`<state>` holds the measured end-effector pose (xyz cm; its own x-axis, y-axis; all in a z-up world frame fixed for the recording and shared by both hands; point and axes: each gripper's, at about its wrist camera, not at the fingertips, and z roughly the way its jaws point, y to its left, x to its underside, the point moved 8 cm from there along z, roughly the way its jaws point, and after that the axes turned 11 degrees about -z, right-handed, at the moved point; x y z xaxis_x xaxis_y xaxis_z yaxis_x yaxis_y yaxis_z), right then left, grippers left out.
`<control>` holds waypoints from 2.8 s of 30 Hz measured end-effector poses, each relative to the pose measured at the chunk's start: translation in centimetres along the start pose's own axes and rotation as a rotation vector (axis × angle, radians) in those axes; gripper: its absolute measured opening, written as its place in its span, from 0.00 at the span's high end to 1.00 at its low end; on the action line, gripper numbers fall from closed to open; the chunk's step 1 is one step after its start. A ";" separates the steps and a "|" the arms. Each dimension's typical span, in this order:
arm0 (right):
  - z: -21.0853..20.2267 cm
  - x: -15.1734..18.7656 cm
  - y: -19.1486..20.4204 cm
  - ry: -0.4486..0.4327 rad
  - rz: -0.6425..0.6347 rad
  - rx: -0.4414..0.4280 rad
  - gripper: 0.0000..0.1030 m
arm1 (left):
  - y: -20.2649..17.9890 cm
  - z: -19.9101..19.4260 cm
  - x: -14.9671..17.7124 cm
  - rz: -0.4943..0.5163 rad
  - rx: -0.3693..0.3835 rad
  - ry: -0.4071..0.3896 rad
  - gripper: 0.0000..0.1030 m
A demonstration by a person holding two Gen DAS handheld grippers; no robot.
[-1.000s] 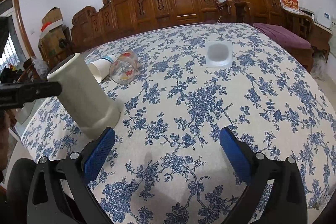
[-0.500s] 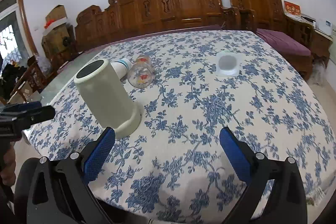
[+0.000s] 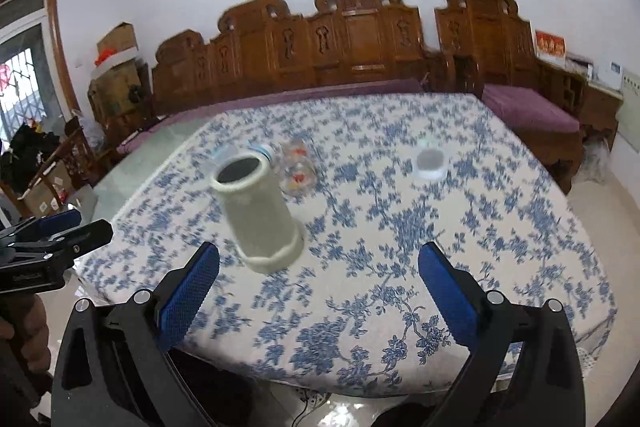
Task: Flip cup upside down
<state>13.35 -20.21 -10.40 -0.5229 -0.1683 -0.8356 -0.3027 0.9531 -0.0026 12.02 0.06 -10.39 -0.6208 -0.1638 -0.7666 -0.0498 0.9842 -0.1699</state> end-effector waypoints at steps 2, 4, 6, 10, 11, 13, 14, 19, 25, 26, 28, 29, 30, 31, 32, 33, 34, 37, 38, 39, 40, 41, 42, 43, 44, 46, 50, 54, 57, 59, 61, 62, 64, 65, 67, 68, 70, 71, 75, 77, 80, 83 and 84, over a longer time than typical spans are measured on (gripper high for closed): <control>-1.9 -0.9 0.8 -0.037 -0.015 0.006 0.03 | 0.0 -1.8 -0.4 0.001 -0.004 -0.045 0.08; -3.2 -1.5 1.2 -0.062 -0.025 0.014 0.03 | -0.1 -3.8 -0.9 0.000 -0.002 -0.089 0.08; -4.8 -2.2 1.7 -0.093 -0.036 0.021 0.03 | -0.1 -5.1 -1.3 -0.001 0.002 -0.115 0.08; -7.5 -3.3 2.4 -0.149 -0.056 0.037 0.03 | -0.1 -7.8 -1.8 -0.009 0.003 -0.160 0.08; -8.1 -3.5 2.5 -0.160 -0.059 0.042 0.03 | -0.1 -8.6 -1.9 -0.010 0.001 -0.175 0.08; -8.9 -3.8 2.7 -0.177 -0.061 0.045 0.03 | -0.1 -9.5 -2.1 -0.009 -0.003 -0.189 0.08; -9.1 -3.8 2.7 -0.182 -0.061 0.045 0.03 | -0.1 -9.8 -2.2 -0.008 -0.002 -0.196 0.08; -9.8 -4.1 2.7 -0.197 -0.061 0.048 0.03 | -0.4 -10.9 -2.2 -0.005 0.001 -0.213 0.08; -10.1 -4.2 2.7 -0.197 -0.059 0.048 0.03 | -0.6 -10.9 -2.0 -0.003 -0.001 -0.212 0.08; -10.0 -4.1 2.7 -0.197 -0.060 0.049 0.03 | -0.6 -10.9 -2.0 -0.004 -0.001 -0.213 0.08; -10.0 -4.2 2.7 -0.197 -0.061 0.049 0.03 | -0.6 -11.0 -2.0 -0.004 -0.003 -0.216 0.08; -10.0 -4.1 2.7 -0.196 -0.061 0.048 0.03 | -0.6 -11.0 -2.0 -0.005 -0.004 -0.218 0.08; -10.0 -4.1 2.7 -0.197 -0.061 0.048 0.03 | -0.6 -10.9 -2.0 -0.006 -0.005 -0.218 0.08; -10.0 -4.2 2.8 -0.197 -0.061 0.049 0.03 | -0.6 -10.9 -2.0 -0.005 -0.005 -0.218 0.08; -10.0 -4.2 2.8 -0.196 -0.062 0.048 0.03 | -0.6 -11.0 -1.9 -0.005 -0.006 -0.217 0.08; -10.0 -4.2 2.7 -0.196 -0.062 0.048 0.03 | -0.6 -11.0 -1.9 -0.005 -0.008 -0.218 0.08; -10.0 -4.2 2.7 -0.196 -0.061 0.048 0.03 | -0.6 -11.0 -1.9 -0.005 -0.008 -0.217 0.08; -10.1 -4.2 2.7 -0.196 -0.060 0.047 0.03 | -0.5 -10.8 -1.9 -0.006 -0.010 -0.216 0.08; -10.1 -4.2 2.8 -0.196 -0.060 0.046 0.03 | -0.5 -10.8 -1.9 -0.005 -0.011 -0.217 0.08; -10.1 -4.2 2.8 -0.197 -0.060 0.047 0.03 | -0.5 -10.8 -1.9 -0.004 -0.012 -0.216 0.08; -10.1 -4.2 2.7 -0.197 -0.060 0.047 0.03 | -0.5 -10.8 -1.9 -0.003 -0.013 -0.216 0.08; -10.0 -4.2 2.7 -0.196 -0.059 0.046 0.03 | -0.5 -10.8 -1.9 -0.003 -0.013 -0.217 0.08; -10.0 -4.2 2.7 -0.196 -0.059 0.046 0.03 | -0.5 -10.8 -1.9 -0.003 -0.013 -0.216 0.08; -10.0 -4.2 2.7 -0.196 -0.059 0.046 0.03 | -0.5 -10.8 -1.9 -0.004 -0.012 -0.215 0.08; -10.0 -4.2 2.7 -0.196 -0.059 0.046 0.03 | -0.5 -10.8 -1.9 -0.005 -0.011 -0.217 0.08; -10.1 -4.2 2.7 -0.196 -0.059 0.045 0.03 | -0.5 -10.7 -1.9 -0.004 -0.012 -0.218 0.08; -10.0 -4.1 2.7 -0.195 -0.058 0.045 0.03 | -0.5 -10.7 -1.9 -0.004 -0.012 -0.219 0.08; -10.1 -4.2 2.7 -0.198 -0.065 0.051 0.03 | -0.5 -10.7 -1.9 -0.003 -0.013 -0.219 0.08; -9.9 -4.0 2.9 -0.197 -0.062 0.049 0.03 | -0.6 -10.8 -1.9 -0.003 -0.013 -0.220 0.08; -9.9 -4.1 2.9 -0.197 -0.062 0.050 0.03 | -0.6 -10.8 -1.9 -0.002 -0.013 -0.223 0.08; -9.9 -4.1 2.8 -0.197 -0.060 0.048 0.03 | -0.5 -11.0 -2.0 -0.001 -0.012 -0.225 0.08; -9.9 -4.1 2.8 -0.198 -0.062 0.049 0.03 | -0.5 -11.1 -2.0 -0.001 -0.011 -0.226 0.08; -9.9 -4.1 2.8 -0.197 -0.061 0.051 0.03 | -0.7 -11.2 -2.0 0.002 -0.011 -0.227 0.08; -9.8 -4.1 2.8 -0.197 -0.060 0.050 0.03 | -0.6 -11.2 -2.0 0.005 -0.013 -0.229 0.08; -9.8 -4.1 2.9 -0.197 -0.060 0.052 0.03 | -0.6 -11.2 -2.1 0.004 -0.013 -0.230 0.08; -9.8 -4.1 2.9 -0.197 -0.060 0.051 0.03 | -0.6 -11.2 -2.1 0.004 -0.013 -0.230 0.08; -9.8 -4.1 2.9 -0.197 -0.059 0.051 0.03 | -0.9 -11.3 -2.1 0.005 -0.014 -0.231 0.08; -9.8 -4.1 2.9 -0.197 -0.059 0.051 0.03 | -0.9 -11.3 -2.1 0.005 -0.014 -0.231 0.08; -9.7 -4.0 3.0 -0.197 -0.058 0.051 0.03 | -1.0 -11.4 -2.1 0.006 -0.014 -0.233 0.08; -9.7 -4.0 3.0 -0.197 -0.058 0.051 0.03 | -1.0 -11.4 -2.1 0.007 -0.013 -0.233 0.08; -9.7 -4.0 3.0 -0.197 -0.057 0.051 0.03 | -1.1 -11.5 -2.1 0.008 -0.015 -0.234 0.08; -9.7 -4.0 3.0 -0.197 -0.059 0.051 0.03 | -0.9 -11.6 -2.2 0.008 -0.014 -0.236 0.08; -9.6 -4.0 3.0 -0.197 -0.058 0.051 0.03 | -1.0 -11.6 -2.2 0.009 -0.015 -0.236 0.08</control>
<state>6.87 -19.11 -1.73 -0.3384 -0.1759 -0.9244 -0.2850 0.9554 -0.0775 4.35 0.24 -1.36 -0.4209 -0.1647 -0.8920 -0.0579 0.9862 -0.1548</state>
